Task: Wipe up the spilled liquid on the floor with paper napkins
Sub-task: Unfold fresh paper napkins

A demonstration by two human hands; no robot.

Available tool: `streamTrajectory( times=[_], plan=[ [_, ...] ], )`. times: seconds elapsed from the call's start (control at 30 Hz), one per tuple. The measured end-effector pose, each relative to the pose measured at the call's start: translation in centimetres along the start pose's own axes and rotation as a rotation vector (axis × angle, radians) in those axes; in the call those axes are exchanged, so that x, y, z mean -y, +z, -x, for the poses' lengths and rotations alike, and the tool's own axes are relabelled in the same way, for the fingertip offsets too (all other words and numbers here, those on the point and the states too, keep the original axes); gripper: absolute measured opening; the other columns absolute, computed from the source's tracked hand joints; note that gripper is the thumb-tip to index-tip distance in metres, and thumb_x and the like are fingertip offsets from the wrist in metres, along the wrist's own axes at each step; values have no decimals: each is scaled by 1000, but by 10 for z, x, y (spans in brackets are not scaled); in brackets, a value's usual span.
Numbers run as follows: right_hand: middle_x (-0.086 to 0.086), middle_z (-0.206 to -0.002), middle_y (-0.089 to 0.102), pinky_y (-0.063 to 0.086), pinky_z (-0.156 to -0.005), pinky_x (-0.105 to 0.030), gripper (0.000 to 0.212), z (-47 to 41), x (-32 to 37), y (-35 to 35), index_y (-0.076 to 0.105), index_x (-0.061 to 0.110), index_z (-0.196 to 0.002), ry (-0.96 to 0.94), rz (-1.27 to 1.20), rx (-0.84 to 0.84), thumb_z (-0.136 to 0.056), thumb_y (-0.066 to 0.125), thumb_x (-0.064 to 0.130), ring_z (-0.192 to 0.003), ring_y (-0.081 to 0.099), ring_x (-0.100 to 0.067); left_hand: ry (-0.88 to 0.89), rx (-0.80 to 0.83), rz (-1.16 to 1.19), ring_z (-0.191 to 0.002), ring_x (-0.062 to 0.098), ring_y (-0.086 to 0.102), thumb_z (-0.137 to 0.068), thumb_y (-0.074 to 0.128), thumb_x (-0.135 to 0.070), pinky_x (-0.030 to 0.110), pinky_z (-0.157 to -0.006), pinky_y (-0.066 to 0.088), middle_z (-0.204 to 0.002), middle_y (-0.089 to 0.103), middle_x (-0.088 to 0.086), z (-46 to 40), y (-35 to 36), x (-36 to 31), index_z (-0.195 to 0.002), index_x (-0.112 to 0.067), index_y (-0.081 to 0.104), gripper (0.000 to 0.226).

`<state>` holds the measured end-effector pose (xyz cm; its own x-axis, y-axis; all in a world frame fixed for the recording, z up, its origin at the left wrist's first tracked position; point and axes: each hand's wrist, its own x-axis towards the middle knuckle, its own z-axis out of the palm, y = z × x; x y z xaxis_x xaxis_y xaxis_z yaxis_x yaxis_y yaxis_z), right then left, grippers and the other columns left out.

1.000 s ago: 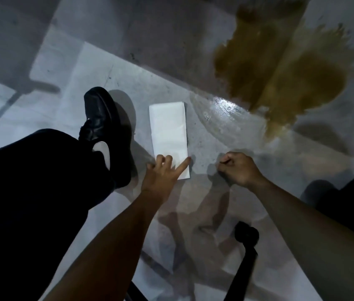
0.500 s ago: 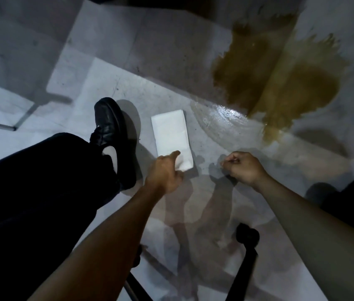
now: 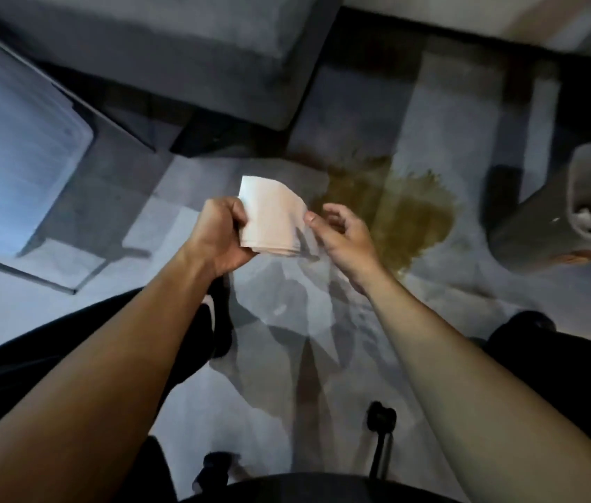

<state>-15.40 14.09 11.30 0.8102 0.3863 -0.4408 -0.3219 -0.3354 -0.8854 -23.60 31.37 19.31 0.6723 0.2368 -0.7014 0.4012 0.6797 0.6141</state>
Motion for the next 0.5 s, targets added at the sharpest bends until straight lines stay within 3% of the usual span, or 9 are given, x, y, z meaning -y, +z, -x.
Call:
streamTrajectory(
  times=[0.07,0.17,0.27,0.37,0.5],
  plan=[
    [1,-136,62,51,-105,-41,93,9,26,-16,57,33,-137,45,-72,-67,-62,65,87,-120,61,-15,63,39,9,-88,32,66,-55,34,-10,33,-73,56,-103,65,15,29,19,-15,-110,-1,60,61],
    [12,-144,55,45,-109,-53,93,30,51,-40,58,48,-128,133,-238,-70,-53,54,102,-128,54,-17,175,115,9,-117,37,56,-58,33,-10,42,-100,46,-126,60,14,71,43,-39,-129,-5,62,77],
    [-2,-154,45,42,-109,-59,102,52,59,-50,45,35,-147,253,-420,32,-66,50,96,-133,50,-31,226,240,40,-124,34,54,-55,40,-11,44,-116,33,-131,62,10,104,56,-60,-136,-8,63,84],
    [-16,-142,53,46,-104,-60,90,79,70,-50,44,23,-143,274,-674,200,-80,44,88,-124,56,-37,273,356,13,-117,33,63,-44,54,-14,41,-104,48,-128,66,11,130,65,-72,-135,-8,66,92],
    [-22,-116,64,57,-88,-51,94,106,97,-48,53,9,-140,186,-753,303,-83,47,84,-95,69,-33,286,410,5,-109,33,69,-41,54,-12,41,-92,59,-127,68,14,161,74,-82,-129,-6,70,89]
  ],
)
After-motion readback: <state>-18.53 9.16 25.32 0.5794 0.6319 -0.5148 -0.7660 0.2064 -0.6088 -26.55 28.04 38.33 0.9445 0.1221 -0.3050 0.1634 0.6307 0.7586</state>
